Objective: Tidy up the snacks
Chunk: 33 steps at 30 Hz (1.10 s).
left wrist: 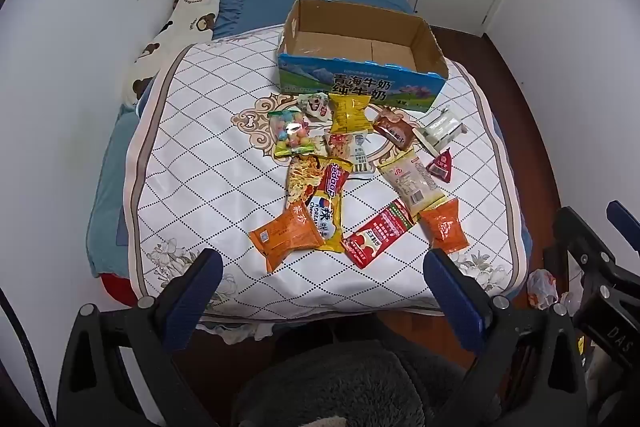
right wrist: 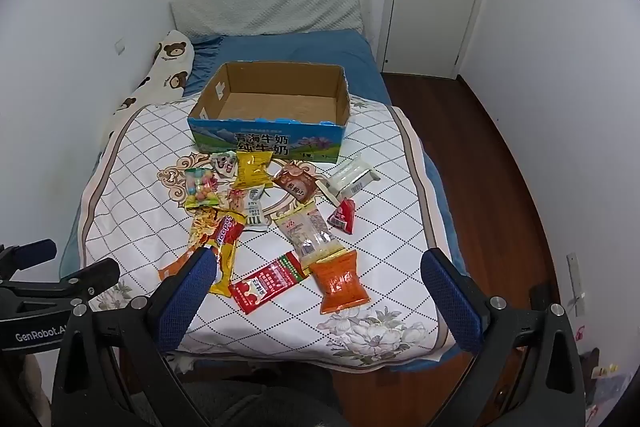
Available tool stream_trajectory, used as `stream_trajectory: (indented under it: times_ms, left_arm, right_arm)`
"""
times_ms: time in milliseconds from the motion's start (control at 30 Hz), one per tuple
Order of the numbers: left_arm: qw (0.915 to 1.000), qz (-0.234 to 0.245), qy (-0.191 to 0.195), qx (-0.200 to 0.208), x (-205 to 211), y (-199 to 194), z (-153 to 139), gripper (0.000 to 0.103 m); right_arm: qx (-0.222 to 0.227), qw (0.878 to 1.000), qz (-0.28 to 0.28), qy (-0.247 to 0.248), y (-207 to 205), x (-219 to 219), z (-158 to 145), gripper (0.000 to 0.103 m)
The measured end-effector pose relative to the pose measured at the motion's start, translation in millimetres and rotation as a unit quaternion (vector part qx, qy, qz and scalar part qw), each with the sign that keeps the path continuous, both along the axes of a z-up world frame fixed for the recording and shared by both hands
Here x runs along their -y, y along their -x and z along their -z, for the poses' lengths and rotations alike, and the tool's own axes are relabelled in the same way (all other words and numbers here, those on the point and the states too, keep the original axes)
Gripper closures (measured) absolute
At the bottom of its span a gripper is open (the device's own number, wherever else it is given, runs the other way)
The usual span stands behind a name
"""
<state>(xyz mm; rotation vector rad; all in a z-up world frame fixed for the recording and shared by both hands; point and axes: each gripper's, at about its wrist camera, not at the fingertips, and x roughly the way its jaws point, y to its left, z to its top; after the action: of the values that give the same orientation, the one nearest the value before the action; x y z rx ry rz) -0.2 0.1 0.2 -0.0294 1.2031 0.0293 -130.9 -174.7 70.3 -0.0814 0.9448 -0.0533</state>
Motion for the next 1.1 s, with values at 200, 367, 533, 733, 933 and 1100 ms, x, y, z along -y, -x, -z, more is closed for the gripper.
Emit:
stream_trajectory:
  times_ms: [200, 367, 533, 733, 933, 1100]
  left_arm:
    - [1.0000, 0.001, 0.002, -0.004, 0.2, -0.2, 0.2, 0.000]
    - [1.0000, 0.002, 0.000, -0.002, 0.4, -0.2, 0.1, 0.000]
    - [1.0000, 0.001, 0.000, -0.002, -1.4, 1.6, -4.0, 0.000]
    - [1.0000, 0.003, -0.001, -0.001, -1.6, 5.1, -7.1, 0.000]
    - [1.0000, 0.007, 0.000, -0.003, -1.6, 2.5, -5.5, 0.000]
    - [0.9999, 0.009, -0.004, -0.002, 0.6, 2.9, -5.5, 0.000]
  right_arm:
    - [-0.002, 1.000, 0.000, 0.000, 1.5, 2.1, -1.2, 0.000]
    - [-0.001, 1.000, 0.002, 0.000, -0.3, 0.4, 3.4, 0.000]
    - [-0.005, 1.000, 0.001, 0.000, 0.8, -0.5, 4.0, 0.000]
    - [-0.006, 1.000, 0.003, -0.001, 8.4, -1.6, 1.4, 0.000]
    - [-0.003, 1.000, 0.006, -0.004, 5.0, -1.5, 1.1, 0.000]
    - [-0.004, 1.000, 0.008, -0.006, 5.3, -0.9, 1.6, 0.000]
